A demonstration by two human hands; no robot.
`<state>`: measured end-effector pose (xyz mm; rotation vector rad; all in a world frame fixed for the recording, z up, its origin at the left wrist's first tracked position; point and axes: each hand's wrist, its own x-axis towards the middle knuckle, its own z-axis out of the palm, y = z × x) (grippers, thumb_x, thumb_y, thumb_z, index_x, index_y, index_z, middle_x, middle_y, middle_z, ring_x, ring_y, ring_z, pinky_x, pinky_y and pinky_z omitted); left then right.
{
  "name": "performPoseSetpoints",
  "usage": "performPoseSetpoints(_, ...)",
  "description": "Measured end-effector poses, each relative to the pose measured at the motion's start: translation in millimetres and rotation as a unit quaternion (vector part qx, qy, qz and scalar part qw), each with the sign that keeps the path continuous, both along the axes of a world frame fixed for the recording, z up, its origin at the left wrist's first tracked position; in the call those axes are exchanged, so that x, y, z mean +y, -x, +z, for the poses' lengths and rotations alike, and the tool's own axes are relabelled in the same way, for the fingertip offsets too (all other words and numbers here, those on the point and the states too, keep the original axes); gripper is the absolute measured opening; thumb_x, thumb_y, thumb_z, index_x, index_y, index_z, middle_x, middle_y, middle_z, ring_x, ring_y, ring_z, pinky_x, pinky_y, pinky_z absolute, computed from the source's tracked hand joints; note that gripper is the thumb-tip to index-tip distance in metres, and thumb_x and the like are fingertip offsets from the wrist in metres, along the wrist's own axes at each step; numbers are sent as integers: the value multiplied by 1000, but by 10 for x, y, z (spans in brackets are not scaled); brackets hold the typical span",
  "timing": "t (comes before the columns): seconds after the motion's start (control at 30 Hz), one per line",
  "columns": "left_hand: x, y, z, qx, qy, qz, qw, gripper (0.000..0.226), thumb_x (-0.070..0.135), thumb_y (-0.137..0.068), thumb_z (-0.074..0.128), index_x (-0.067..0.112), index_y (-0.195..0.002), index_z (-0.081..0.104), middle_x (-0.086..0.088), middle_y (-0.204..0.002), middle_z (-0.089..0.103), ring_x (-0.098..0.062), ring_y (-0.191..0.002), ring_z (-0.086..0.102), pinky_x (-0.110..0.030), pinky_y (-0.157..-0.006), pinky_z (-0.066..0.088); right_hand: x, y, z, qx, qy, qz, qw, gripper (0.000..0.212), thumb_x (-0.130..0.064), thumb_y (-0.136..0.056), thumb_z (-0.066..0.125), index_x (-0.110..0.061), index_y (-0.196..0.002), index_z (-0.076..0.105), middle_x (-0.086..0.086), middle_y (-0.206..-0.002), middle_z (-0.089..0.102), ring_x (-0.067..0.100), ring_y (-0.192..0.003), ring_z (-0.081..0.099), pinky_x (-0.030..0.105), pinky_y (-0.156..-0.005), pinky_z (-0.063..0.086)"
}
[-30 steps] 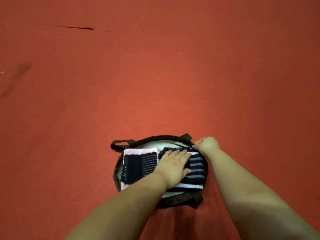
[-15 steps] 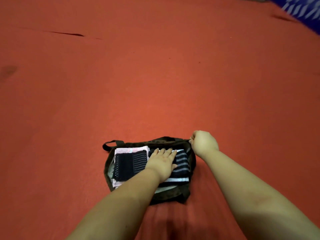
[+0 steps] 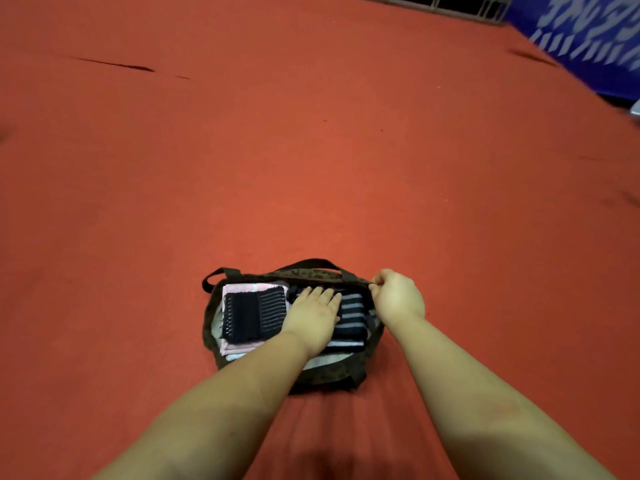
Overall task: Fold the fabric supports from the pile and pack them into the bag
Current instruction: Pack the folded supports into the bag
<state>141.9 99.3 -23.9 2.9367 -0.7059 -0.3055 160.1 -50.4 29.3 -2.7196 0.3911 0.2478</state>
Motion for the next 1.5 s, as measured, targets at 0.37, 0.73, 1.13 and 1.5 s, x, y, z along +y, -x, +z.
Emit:
performPoseSetpoints(0.37, 1576, 335, -4, 42, 199, 535, 820, 38, 30, -94, 50, 13, -128, 51, -13, -132, 51, -32, -123, 46, -40, -102, 35, 462, -52, -120, -48, 115, 91, 988, 32, -25, -91, 53, -14, -121, 53, 9, -120, 53, 29, -115, 46, 35, -93, 36)
performPoseSetpoints(0.73, 1616, 267, -176, 140, 270, 527, 793, 17, 29, -89, 57, 14, -94, 60, -12, -103, 67, -29, -101, 59, -28, -78, 40, 1734, 295, -447, -18, 9, 307, 952, 43, -32, -95, 47, -19, -137, 48, 4, -135, 49, 28, -122, 44, 33, -104, 31)
performPoseSetpoints(1.13, 1636, 398, 33, -5, 350, 484, 802, 15, 20, -95, 48, 12, -84, 54, -10, -91, 61, -28, -88, 54, -30, -70, 33, 1760, 248, -454, 51, 35, 288, 956, 47, -32, -98, 41, -24, -144, 37, 1, -150, 33, 27, -131, 40, 33, -110, 28)
performPoseSetpoints(1.5, 1503, 650, 151, 15, 353, 520, 778, 23, 27, -94, 53, 7, -102, 61, -14, -102, 64, -31, -101, 56, -31, -81, 37, 1286, 591, -404, -78, -84, 233, 966, 32, -20, -92, 53, -13, -124, 58, 5, -126, 57, 24, -120, 48, 34, -103, 35)
